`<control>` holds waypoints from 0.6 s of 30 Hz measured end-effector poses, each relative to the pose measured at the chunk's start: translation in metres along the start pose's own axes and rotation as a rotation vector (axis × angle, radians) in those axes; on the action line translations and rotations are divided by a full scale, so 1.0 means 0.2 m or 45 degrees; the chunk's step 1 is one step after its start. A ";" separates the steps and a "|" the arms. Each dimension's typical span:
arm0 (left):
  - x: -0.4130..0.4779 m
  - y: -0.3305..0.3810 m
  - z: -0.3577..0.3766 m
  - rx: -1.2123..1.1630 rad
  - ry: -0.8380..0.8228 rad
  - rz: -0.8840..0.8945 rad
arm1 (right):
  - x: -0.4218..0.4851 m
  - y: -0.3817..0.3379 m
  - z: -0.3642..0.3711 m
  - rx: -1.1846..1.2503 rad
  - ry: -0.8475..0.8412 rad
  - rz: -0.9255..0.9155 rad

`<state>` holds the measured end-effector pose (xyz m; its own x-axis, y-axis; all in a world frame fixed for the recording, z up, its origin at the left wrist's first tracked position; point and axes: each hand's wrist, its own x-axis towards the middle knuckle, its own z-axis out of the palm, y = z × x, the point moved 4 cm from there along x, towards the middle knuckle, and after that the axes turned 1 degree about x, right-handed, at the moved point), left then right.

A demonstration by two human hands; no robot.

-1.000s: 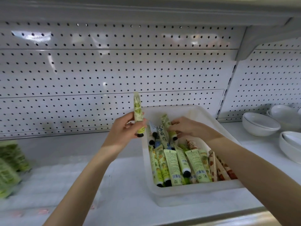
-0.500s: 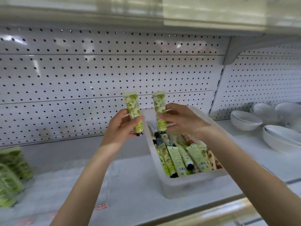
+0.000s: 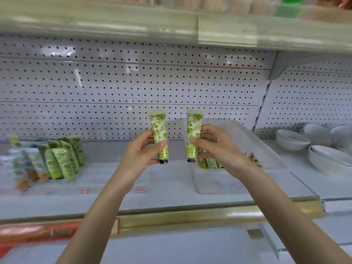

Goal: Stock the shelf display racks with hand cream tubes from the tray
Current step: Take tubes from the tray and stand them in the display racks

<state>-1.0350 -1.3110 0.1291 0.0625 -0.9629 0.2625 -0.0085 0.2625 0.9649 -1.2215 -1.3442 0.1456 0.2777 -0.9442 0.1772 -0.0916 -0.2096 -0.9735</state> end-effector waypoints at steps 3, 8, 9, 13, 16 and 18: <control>-0.18 0.03 -0.03 0.017 0.037 -0.012 | -0.13 0.00 0.08 0.040 -0.046 -0.011; -0.43 0.07 -0.14 0.065 0.097 -0.021 | -0.26 -0.02 0.23 0.067 -0.100 -0.010; -0.46 0.08 -0.18 0.078 0.123 -0.022 | -0.27 -0.03 0.27 0.063 -0.116 -0.009; -0.56 0.13 -0.36 0.106 0.246 -0.018 | -0.29 -0.04 0.43 0.038 -0.178 -0.016; -0.61 0.15 -0.49 0.106 0.317 0.009 | -0.29 -0.05 0.55 0.059 -0.223 -0.007; -0.62 0.16 -0.60 0.113 0.367 0.021 | -0.27 -0.05 0.63 0.045 -0.240 -0.025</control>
<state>-0.9241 -1.1766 0.1263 0.3423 -0.8978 0.2769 -0.0985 0.2588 0.9609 -1.1139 -1.2594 0.1283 0.4538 -0.8749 0.1693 -0.0513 -0.2153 -0.9752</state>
